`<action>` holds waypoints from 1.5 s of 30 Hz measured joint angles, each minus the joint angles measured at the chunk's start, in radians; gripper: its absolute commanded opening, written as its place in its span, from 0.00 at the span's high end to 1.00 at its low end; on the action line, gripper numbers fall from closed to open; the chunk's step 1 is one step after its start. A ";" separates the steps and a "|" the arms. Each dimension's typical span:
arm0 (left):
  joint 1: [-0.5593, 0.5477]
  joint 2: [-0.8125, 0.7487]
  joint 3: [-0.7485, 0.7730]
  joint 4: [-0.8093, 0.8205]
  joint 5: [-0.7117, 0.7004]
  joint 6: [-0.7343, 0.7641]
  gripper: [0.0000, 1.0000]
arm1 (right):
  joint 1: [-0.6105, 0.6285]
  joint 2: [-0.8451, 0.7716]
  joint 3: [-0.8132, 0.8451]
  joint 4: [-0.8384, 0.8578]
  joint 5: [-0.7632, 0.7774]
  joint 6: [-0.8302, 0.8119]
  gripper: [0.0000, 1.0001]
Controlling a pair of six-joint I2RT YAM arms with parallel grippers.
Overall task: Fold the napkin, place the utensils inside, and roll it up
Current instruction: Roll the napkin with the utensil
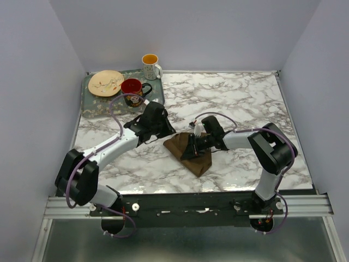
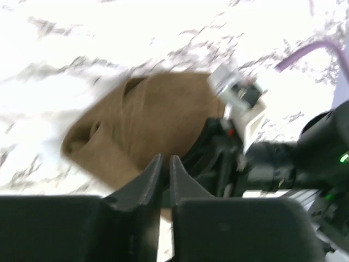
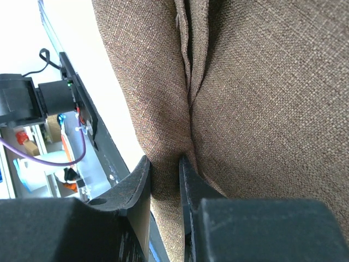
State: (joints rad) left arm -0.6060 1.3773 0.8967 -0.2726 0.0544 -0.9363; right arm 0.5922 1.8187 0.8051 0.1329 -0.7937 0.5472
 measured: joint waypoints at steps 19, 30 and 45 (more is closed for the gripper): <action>0.006 0.421 0.174 0.019 0.131 0.100 0.99 | 0.025 -0.035 0.000 -0.034 0.058 -0.018 0.99; 0.026 0.443 0.167 0.035 0.121 0.101 0.99 | 0.035 -0.094 -0.032 -0.058 0.110 -0.013 1.00; 0.029 0.443 0.165 0.037 0.122 0.102 0.89 | 0.050 -0.119 -0.102 0.027 0.154 0.046 0.99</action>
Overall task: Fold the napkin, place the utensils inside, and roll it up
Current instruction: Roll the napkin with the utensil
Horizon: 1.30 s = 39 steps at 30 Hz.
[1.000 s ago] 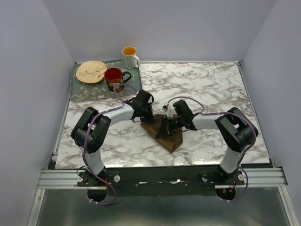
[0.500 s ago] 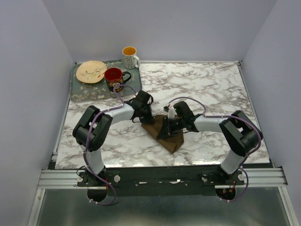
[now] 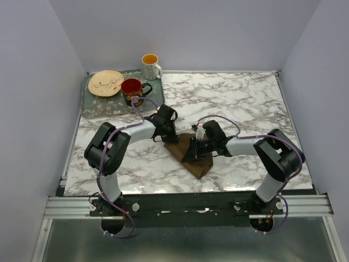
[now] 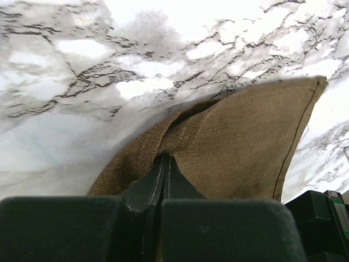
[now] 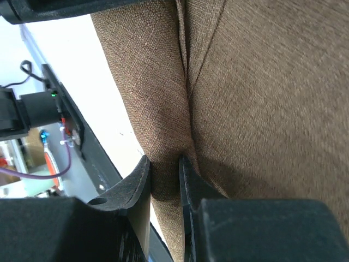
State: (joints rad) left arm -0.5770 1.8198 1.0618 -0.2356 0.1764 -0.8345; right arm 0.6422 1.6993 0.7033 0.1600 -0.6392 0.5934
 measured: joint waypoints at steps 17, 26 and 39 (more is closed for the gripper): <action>0.019 -0.335 0.013 -0.167 -0.125 0.104 0.37 | -0.071 0.185 0.034 0.160 -0.264 0.064 0.99; -0.010 -0.452 -0.273 -0.142 -0.069 -0.098 0.36 | -0.093 0.260 0.081 0.160 -0.362 0.072 0.99; -0.084 -0.342 -0.325 0.058 -0.012 -0.290 0.34 | -0.097 0.268 0.089 0.152 -0.376 0.061 0.99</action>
State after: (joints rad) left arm -0.6613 1.4780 0.7372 -0.1780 0.1642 -1.1240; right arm 0.5457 1.9675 0.7925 0.3122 -1.0153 0.6540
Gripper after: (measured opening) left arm 0.682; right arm 0.278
